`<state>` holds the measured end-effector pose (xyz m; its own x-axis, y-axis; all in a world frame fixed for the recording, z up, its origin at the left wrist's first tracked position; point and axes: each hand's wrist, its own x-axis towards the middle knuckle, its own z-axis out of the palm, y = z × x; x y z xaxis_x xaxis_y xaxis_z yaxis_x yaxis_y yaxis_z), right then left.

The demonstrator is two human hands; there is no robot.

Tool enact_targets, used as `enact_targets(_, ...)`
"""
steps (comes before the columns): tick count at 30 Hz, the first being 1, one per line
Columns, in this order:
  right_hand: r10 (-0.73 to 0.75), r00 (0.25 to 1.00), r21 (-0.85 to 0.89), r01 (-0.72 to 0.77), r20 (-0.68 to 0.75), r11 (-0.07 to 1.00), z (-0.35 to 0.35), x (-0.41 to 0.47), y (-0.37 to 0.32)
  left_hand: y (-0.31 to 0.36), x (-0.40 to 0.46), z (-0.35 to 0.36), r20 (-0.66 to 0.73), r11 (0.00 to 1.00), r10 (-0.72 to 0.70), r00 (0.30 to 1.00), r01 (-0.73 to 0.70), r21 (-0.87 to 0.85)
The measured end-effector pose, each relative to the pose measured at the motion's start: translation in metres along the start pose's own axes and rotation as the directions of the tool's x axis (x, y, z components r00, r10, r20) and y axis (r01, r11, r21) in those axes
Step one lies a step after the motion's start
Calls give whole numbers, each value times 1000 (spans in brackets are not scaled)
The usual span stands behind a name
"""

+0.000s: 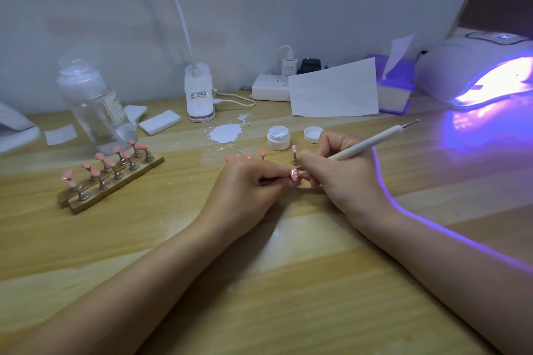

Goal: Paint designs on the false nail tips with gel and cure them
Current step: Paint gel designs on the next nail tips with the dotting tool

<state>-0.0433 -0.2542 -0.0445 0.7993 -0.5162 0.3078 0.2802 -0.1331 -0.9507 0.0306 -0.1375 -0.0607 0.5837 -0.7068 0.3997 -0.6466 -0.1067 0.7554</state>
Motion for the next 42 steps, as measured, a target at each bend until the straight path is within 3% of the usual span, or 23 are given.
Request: enact_targets(42,17,1000,12,-17,5,1000,0,0,0,0,1,0,-2,1000,7,1000,-7,11)
